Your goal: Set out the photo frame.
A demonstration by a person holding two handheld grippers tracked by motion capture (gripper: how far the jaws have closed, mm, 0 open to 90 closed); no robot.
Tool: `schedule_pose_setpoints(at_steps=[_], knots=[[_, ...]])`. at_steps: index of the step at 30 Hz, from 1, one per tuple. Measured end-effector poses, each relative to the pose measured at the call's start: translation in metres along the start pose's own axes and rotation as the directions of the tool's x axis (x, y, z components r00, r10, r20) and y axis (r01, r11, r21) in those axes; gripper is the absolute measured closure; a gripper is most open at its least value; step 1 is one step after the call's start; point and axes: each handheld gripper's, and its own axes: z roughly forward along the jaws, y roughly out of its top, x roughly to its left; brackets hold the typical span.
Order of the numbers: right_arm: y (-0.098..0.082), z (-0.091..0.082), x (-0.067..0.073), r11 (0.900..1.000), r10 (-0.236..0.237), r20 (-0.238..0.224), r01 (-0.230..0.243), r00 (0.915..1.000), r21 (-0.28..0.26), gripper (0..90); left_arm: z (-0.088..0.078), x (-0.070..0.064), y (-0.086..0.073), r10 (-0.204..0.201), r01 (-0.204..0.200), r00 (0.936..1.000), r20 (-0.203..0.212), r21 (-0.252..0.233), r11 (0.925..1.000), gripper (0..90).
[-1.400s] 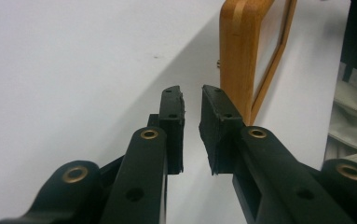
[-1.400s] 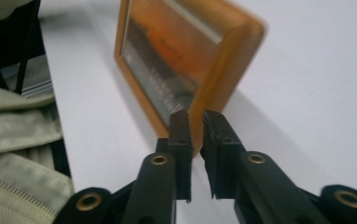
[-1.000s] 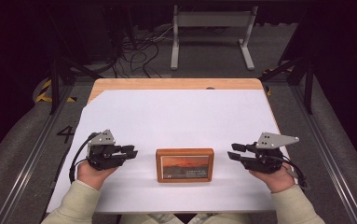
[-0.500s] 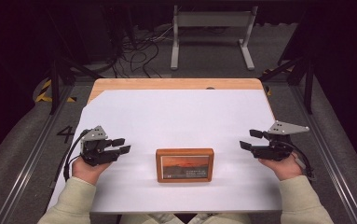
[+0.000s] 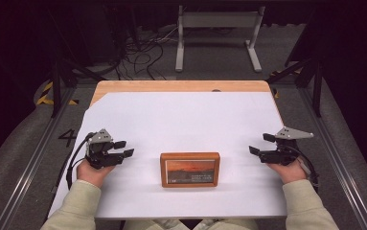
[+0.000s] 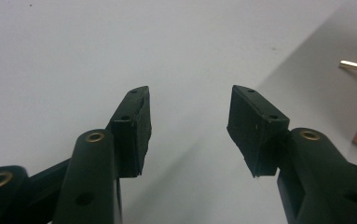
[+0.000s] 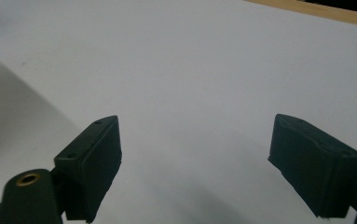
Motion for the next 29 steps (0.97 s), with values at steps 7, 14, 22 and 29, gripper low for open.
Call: schedule_pose_setpoints(at_steps=[7, 14, 22, 29], knots=[[-0.009, 0.013, 0.0, 0.998, -0.005, 0.003, 0.004, 1.0, 0.07, 13.9, 0.005, 0.004, -0.004, -0.014, 0.014, 0.9999, 0.006, 0.008, 0.9999, 47.9], [-0.014, 0.023, 0.008, 0.991, -0.052, 0.011, 0.05, 0.9986, 0.128, 12.7, 0.007, 0.004, -0.005, -0.017, 0.016, 0.9998, 0.011, 0.022, 0.9996, 46.6], [-0.014, 0.025, 0.01, 0.987, -0.055, 0.023, 0.05, 0.9982, 0.152, 11.8, 0.008, 0.004, -0.005, -0.029, 0.029, 0.9994, 0.018, 0.029, 0.9992, 45.6], [-0.014, 0.025, 0.009, 0.987, -0.052, 0.024, 0.048, 0.9984, 0.153, 10.7, 0.009, 0.005, -0.005, -0.033, 0.032, 0.9993, 0.017, 0.031, 0.999, 43.7]])
